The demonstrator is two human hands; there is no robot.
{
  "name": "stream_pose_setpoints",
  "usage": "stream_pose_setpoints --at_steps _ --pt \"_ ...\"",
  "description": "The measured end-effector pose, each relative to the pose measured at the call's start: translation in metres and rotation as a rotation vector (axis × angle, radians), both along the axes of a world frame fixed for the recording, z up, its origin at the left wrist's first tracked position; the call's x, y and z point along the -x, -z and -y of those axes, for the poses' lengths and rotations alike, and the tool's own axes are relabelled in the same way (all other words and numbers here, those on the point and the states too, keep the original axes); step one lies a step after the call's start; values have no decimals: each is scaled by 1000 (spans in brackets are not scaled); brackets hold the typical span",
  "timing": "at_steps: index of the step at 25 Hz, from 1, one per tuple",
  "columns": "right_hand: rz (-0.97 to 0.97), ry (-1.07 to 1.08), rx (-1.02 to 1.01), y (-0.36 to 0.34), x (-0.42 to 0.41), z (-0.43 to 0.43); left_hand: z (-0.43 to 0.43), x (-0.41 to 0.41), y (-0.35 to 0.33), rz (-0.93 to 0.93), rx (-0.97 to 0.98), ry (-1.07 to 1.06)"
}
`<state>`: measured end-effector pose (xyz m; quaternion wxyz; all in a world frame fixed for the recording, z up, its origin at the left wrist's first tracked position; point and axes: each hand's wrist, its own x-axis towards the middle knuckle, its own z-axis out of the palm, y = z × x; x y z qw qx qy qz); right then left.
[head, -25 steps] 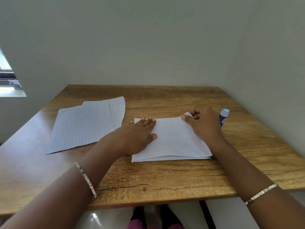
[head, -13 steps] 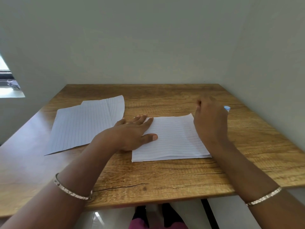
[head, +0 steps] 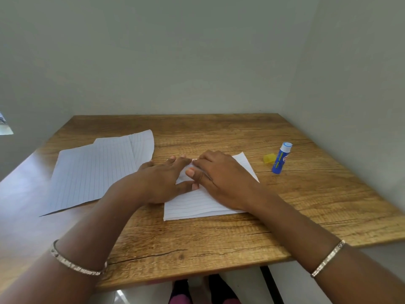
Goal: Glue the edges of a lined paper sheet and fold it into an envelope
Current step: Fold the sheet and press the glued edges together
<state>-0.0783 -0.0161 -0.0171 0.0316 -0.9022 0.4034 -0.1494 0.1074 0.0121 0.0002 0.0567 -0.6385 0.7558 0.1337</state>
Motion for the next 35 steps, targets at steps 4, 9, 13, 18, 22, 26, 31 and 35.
stream_pose_setpoints --at_steps 4,9,13,18,22,26,31,35 --pt "-28 191 24 -9 10 1 4 -2 1 35 28 7" --pt "28 468 38 -13 30 7 6 -8 0 50 70 28" --pt "85 501 12 -11 31 12 9 -8 1 -29 353 14" --pt "212 548 -43 -9 40 14 17 -10 6 -55 444 -191" --pt "387 578 -170 -12 41 17 24 -16 7 -233 381 -318" --pt "580 594 -315 -14 46 17 30 -16 10 -266 352 -326" --pt "935 486 -593 -16 48 16 30 -15 12 -267 391 -284" --pt "1024 355 -556 -20 47 14 24 -6 13 -340 640 -130"
